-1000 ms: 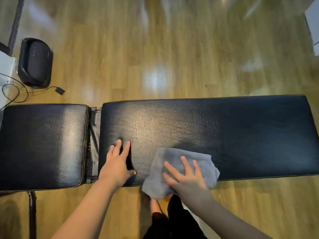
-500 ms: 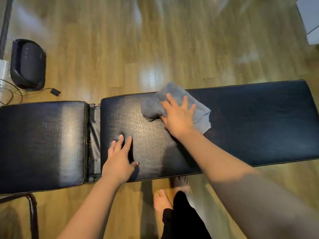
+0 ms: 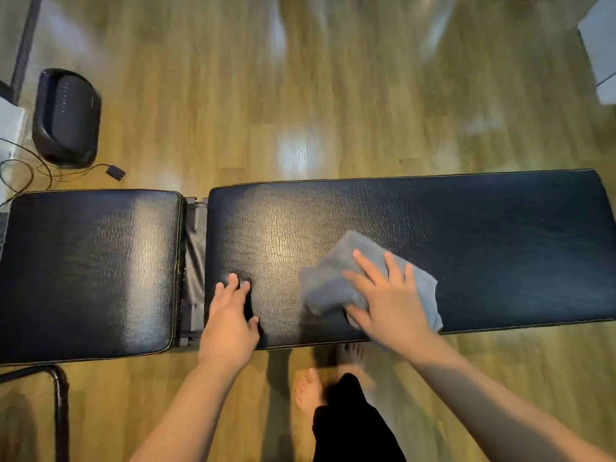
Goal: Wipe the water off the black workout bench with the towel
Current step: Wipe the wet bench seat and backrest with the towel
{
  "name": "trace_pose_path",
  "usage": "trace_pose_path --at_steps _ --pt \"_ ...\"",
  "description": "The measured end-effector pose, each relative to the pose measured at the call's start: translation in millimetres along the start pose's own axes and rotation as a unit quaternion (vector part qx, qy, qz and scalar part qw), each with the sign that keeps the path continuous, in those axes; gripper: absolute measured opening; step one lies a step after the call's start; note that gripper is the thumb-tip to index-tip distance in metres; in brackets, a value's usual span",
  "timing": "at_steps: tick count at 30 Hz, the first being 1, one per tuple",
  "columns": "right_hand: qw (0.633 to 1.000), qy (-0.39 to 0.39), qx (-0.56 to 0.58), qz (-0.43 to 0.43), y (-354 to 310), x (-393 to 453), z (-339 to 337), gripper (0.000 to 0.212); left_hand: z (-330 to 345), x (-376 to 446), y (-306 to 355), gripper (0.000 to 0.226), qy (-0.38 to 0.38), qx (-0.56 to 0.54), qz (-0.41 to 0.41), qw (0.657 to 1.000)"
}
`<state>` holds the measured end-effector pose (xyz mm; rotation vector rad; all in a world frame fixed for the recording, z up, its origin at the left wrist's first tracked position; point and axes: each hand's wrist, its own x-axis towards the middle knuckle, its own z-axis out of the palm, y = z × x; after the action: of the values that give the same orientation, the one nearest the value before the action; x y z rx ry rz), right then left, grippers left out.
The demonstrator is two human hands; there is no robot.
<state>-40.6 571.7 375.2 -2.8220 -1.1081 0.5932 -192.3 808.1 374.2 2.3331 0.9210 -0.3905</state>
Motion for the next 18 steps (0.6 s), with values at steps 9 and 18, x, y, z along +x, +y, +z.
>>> trace_pose_path --at_steps 9,18 --pt "0.996 0.026 0.07 0.049 -92.5 84.3 -5.6 0.052 -2.7 7.8 -11.8 0.073 -0.029 -0.015 0.002 0.999" --pt "0.982 -0.026 -0.105 -0.154 -12.9 -41.7 30.6 0.061 -4.5 4.0 -16.2 0.081 -0.029 0.001 0.031 0.999"
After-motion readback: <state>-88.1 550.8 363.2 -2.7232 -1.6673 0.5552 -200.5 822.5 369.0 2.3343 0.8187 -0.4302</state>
